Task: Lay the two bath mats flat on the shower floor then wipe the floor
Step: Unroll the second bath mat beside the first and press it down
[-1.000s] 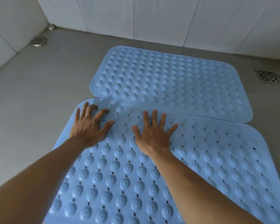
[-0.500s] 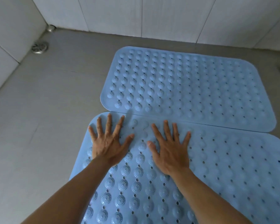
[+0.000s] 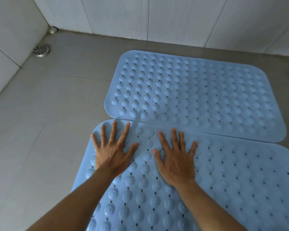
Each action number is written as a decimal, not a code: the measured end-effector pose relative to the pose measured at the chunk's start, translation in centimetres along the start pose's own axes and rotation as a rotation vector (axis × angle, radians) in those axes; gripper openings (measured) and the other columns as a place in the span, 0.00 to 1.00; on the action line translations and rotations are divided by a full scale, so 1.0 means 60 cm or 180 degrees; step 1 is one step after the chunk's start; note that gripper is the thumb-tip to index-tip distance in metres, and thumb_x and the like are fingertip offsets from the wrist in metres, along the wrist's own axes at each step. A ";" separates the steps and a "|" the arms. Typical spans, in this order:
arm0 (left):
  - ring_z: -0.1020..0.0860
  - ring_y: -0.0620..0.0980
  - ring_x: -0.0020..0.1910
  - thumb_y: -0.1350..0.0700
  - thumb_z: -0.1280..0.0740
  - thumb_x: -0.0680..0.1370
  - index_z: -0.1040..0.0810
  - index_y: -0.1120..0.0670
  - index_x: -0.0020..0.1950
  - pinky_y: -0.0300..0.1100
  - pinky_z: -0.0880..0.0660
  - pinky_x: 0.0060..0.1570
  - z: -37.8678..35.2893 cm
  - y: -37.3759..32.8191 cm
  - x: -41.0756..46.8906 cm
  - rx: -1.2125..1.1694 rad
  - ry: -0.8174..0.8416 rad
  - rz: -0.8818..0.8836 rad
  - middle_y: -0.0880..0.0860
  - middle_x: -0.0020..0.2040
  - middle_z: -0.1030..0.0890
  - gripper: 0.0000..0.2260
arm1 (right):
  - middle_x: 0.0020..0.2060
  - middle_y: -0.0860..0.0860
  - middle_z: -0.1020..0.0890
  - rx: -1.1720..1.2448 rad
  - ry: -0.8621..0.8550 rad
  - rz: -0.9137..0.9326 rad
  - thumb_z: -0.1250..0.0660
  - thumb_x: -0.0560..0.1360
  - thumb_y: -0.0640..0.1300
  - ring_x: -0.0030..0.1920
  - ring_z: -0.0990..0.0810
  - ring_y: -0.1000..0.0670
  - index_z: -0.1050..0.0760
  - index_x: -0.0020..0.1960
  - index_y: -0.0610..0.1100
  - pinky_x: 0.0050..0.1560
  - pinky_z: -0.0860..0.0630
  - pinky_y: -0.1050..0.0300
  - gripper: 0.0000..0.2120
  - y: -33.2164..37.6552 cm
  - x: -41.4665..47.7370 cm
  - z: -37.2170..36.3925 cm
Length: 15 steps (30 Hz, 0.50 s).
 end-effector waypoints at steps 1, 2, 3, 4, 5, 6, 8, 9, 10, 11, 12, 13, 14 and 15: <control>0.56 0.64 0.80 0.27 0.60 0.76 0.62 0.35 0.79 0.69 0.57 0.73 -0.003 0.001 0.002 0.0050 0.0036 -0.0001 0.51 0.83 0.55 0.33 | 0.80 0.48 0.64 -0.0017 -0.0008 0.0018 0.72 0.76 0.69 0.80 0.65 0.43 0.65 0.79 0.62 0.72 0.66 0.27 0.33 0.000 0.001 -0.001; 0.57 0.63 0.80 0.26 0.60 0.76 0.63 0.34 0.79 0.69 0.58 0.73 -0.006 0.001 0.001 0.0096 0.0087 0.0016 0.50 0.83 0.56 0.33 | 0.80 0.48 0.64 -0.0033 -0.0017 0.0038 0.71 0.77 0.69 0.80 0.65 0.43 0.65 0.79 0.61 0.72 0.66 0.27 0.32 -0.001 0.000 -0.002; 0.57 0.63 0.80 0.26 0.60 0.76 0.63 0.34 0.79 0.69 0.58 0.73 -0.007 0.001 0.000 0.0116 0.0114 0.0044 0.50 0.83 0.56 0.33 | 0.80 0.48 0.64 -0.0028 -0.0006 0.0050 0.69 0.78 0.68 0.80 0.65 0.43 0.66 0.79 0.61 0.72 0.67 0.27 0.32 -0.002 -0.002 -0.003; 0.57 0.62 0.80 0.26 0.60 0.75 0.63 0.34 0.79 0.68 0.57 0.74 -0.006 0.001 -0.002 0.0119 0.0104 0.0066 0.50 0.83 0.57 0.34 | 0.80 0.48 0.65 0.0008 0.0004 0.0060 0.68 0.78 0.67 0.80 0.65 0.44 0.66 0.79 0.61 0.72 0.67 0.28 0.31 -0.002 -0.004 -0.005; 0.57 0.62 0.80 0.26 0.60 0.75 0.63 0.34 0.79 0.68 0.57 0.74 -0.004 0.000 -0.002 0.0100 0.0077 0.0077 0.50 0.83 0.56 0.34 | 0.80 0.48 0.65 0.0062 0.0005 0.0075 0.67 0.79 0.66 0.80 0.66 0.44 0.66 0.79 0.61 0.72 0.68 0.28 0.30 -0.002 -0.004 -0.004; 0.57 0.62 0.80 0.26 0.61 0.75 0.63 0.34 0.79 0.69 0.57 0.74 -0.003 -0.001 -0.002 0.0081 0.0057 0.0083 0.50 0.83 0.56 0.34 | 0.80 0.48 0.65 0.0098 0.0018 0.0097 0.66 0.79 0.65 0.80 0.66 0.44 0.66 0.79 0.61 0.72 0.68 0.28 0.30 -0.002 -0.003 -0.003; 0.56 0.63 0.80 0.26 0.62 0.74 0.64 0.34 0.78 0.70 0.56 0.73 -0.001 -0.002 -0.002 0.0128 0.0054 0.0092 0.50 0.83 0.57 0.34 | 0.80 0.48 0.66 0.0101 0.0073 0.0140 0.65 0.81 0.63 0.79 0.67 0.44 0.66 0.79 0.61 0.72 0.68 0.28 0.29 -0.003 -0.003 -0.003; 0.57 0.63 0.80 0.26 0.64 0.73 0.66 0.33 0.77 0.71 0.57 0.73 -0.003 -0.003 -0.002 0.0191 0.0115 0.0108 0.50 0.83 0.59 0.34 | 0.80 0.48 0.65 0.0097 0.0104 0.0156 0.64 0.81 0.63 0.79 0.67 0.45 0.66 0.80 0.60 0.72 0.68 0.28 0.28 -0.005 -0.003 -0.003; 0.58 0.63 0.80 0.25 0.65 0.73 0.69 0.33 0.76 0.71 0.58 0.72 -0.007 -0.003 -0.004 0.0246 0.0199 0.0138 0.50 0.82 0.61 0.34 | 0.80 0.48 0.65 0.0109 0.0139 0.0179 0.63 0.82 0.62 0.80 0.66 0.45 0.65 0.80 0.60 0.72 0.69 0.28 0.28 -0.006 -0.003 -0.004; 0.60 0.63 0.80 0.25 0.65 0.72 0.71 0.32 0.75 0.72 0.59 0.72 -0.009 -0.004 -0.005 0.0271 0.0268 0.0162 0.50 0.82 0.63 0.33 | 0.80 0.48 0.64 0.0153 0.0171 0.0205 0.63 0.82 0.61 0.80 0.65 0.45 0.64 0.80 0.60 0.72 0.70 0.28 0.28 -0.006 -0.003 -0.004; 0.62 0.63 0.80 0.25 0.65 0.73 0.72 0.32 0.74 0.73 0.60 0.71 -0.010 -0.004 -0.006 0.0282 0.0316 0.0182 0.49 0.81 0.65 0.33 | 0.81 0.48 0.62 0.0239 0.0189 0.0235 0.64 0.81 0.61 0.80 0.64 0.46 0.62 0.81 0.59 0.71 0.71 0.29 0.29 -0.007 -0.002 -0.003; 0.62 0.63 0.79 0.25 0.64 0.74 0.73 0.32 0.74 0.74 0.60 0.71 -0.010 -0.005 -0.006 0.0299 0.0371 0.0209 0.49 0.81 0.66 0.32 | 0.81 0.48 0.60 0.0376 0.0215 0.0272 0.64 0.80 0.61 0.80 0.63 0.46 0.60 0.81 0.59 0.71 0.72 0.30 0.29 -0.008 -0.001 0.000; 0.63 0.63 0.79 0.26 0.63 0.75 0.73 0.32 0.74 0.75 0.61 0.70 -0.009 -0.005 -0.004 0.0347 0.0447 0.0251 0.50 0.81 0.66 0.32 | 0.81 0.48 0.59 0.0573 0.0258 0.0319 0.62 0.81 0.60 0.80 0.62 0.47 0.58 0.81 0.58 0.71 0.72 0.32 0.29 -0.010 0.001 0.003; 0.63 0.63 0.79 0.27 0.63 0.75 0.73 0.32 0.74 0.76 0.61 0.69 -0.007 -0.006 -0.003 0.0429 0.0547 0.0309 0.50 0.81 0.66 0.31 | 0.82 0.48 0.57 0.0830 0.0318 0.0380 0.59 0.83 0.58 0.81 0.61 0.47 0.55 0.82 0.56 0.72 0.71 0.33 0.28 -0.013 0.000 0.008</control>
Point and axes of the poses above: each hand's wrist, its own x-axis towards the middle knuckle, its own z-axis out of the back of the hand, y = z × x, the point moved 10 cm from there along x, towards the middle knuckle
